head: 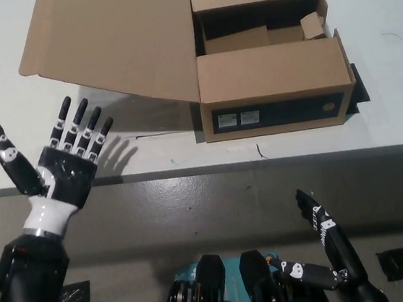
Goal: A small storge box is placed at the center of the table and the robot uses its left hand to push the lid and close it
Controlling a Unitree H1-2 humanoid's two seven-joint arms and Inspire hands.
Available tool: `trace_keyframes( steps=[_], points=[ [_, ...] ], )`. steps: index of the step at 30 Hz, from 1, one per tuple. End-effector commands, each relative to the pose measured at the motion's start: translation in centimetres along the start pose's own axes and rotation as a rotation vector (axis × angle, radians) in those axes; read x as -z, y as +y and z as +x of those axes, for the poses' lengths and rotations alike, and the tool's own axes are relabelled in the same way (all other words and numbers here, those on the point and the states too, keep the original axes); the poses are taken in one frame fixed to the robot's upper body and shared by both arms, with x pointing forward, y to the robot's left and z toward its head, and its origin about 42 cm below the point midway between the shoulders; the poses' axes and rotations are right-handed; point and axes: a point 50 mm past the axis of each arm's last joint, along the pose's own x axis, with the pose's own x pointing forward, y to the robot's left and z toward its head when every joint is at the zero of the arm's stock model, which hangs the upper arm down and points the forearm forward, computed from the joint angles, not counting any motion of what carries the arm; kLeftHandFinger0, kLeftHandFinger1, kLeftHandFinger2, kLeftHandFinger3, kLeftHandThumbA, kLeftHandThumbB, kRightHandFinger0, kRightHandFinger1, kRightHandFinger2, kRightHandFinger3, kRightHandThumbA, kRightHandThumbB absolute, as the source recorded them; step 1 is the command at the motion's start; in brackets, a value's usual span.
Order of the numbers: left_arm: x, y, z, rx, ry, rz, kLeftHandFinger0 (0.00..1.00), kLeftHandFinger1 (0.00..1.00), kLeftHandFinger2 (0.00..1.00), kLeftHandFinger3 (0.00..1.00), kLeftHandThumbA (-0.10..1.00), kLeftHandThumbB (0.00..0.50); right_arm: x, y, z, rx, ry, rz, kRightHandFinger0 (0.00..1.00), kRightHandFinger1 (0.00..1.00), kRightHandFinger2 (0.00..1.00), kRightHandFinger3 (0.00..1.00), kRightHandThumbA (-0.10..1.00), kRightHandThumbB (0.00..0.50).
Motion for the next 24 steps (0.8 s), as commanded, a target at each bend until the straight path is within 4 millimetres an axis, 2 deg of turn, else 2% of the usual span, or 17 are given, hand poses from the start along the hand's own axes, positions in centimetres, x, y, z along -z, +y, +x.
trace_keyframes(
  steps=[1,6,11,15,20,24],
  points=[
    [-1.7,-2.6,2.9,0.066,0.010,0.002,1.00,1.00,1.00,1.00,1.00,0.364,-1.2,0.0,0.8,0.003,-0.089,-0.008,1.00,1.00,1.00,1.00,1.00,0.358],
    [-1.8,-3.5,4.9,0.090,0.019,0.012,1.00,1.00,1.00,1.00,1.00,0.366,-1.3,0.0,1.0,-0.002,-0.091,-0.002,1.00,1.00,1.00,1.00,1.00,0.359],
    [-1.2,-4.7,7.4,0.090,0.035,0.013,1.00,1.00,1.00,1.00,1.00,0.348,-1.4,0.1,1.1,0.000,-0.095,0.002,1.00,1.00,1.00,1.00,1.00,0.353],
    [-1.1,-5.4,9.3,0.089,0.045,0.014,1.00,1.00,1.00,1.00,1.00,0.354,-1.4,0.1,1.2,-0.003,-0.094,0.010,1.00,1.00,1.00,1.00,1.00,0.367],
    [-1.1,-6.1,10.7,0.088,0.052,0.038,1.00,1.00,1.00,1.00,1.00,0.364,-1.5,-0.1,1.4,-0.001,-0.101,0.012,1.00,1.00,1.00,1.00,1.00,0.370],
    [-1.3,-8.0,12.1,0.097,0.052,0.090,1.00,1.00,1.00,1.00,1.00,0.361,-1.5,-0.2,1.4,0.002,-0.101,0.011,1.00,1.00,1.00,1.00,1.00,0.371]
  ],
)
